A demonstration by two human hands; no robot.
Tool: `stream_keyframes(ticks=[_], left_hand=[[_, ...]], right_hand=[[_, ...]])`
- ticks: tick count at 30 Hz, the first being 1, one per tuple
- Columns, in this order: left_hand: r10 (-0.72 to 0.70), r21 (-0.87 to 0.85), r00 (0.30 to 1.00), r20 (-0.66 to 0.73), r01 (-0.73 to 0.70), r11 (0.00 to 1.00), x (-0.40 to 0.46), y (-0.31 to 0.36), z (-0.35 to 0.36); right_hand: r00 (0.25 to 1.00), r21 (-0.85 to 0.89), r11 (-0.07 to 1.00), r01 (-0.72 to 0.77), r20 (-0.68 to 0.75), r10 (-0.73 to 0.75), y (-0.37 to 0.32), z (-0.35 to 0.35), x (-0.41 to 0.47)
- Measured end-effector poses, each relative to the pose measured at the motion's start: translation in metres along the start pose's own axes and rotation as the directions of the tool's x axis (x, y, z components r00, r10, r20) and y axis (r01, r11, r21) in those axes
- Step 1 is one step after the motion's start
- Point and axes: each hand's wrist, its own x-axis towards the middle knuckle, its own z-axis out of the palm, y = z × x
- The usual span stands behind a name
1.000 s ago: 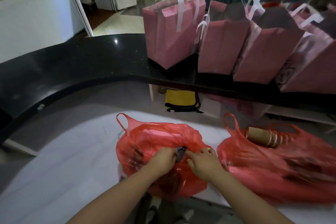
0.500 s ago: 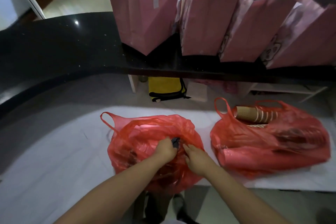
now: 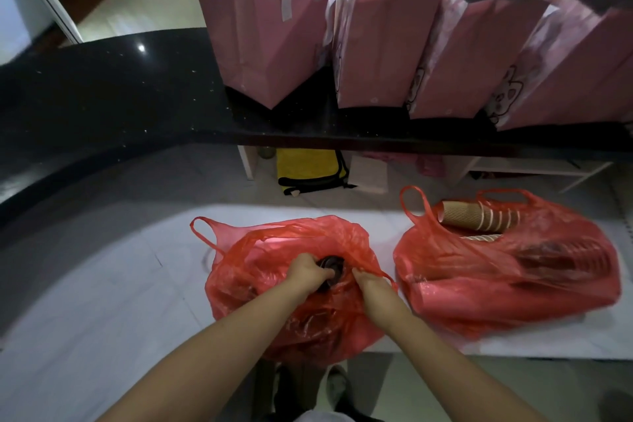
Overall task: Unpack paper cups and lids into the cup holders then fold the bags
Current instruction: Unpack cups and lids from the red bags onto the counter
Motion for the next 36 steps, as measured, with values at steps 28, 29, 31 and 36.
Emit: stream_keyframes(ticks=[28, 29, 31, 36], left_hand=[[-0.339, -0.752, 0.832, -0.439, -0.134, 0.646, -0.294, -0.229, -0.122], [-0.375, -0.750, 0.809, -0.453, -0.119, 0.651, -0.313, -0.250, -0.119], [-0.453, -0.733, 0.742, -0.494, -0.076, 0.676, -0.351, -0.291, -0.114], [-0.592, -0.618, 0.492, -0.639, 0.130, 0.775, -0.455, -0.391, -0.099]], right_hand=[[0.741, 0.621, 0.784, 0.007, 0.523, -0.421, -0.277, 0.093, -0.046], [0.717, 0.601, 0.799, 0.020, 0.548, -0.430, -0.291, 0.111, -0.060], [0.670, 0.571, 0.820, 0.045, 0.592, -0.449, -0.315, 0.150, -0.087], [0.621, 0.450, 0.885, 0.120, 0.661, -0.420, -0.354, 0.245, -0.153]])
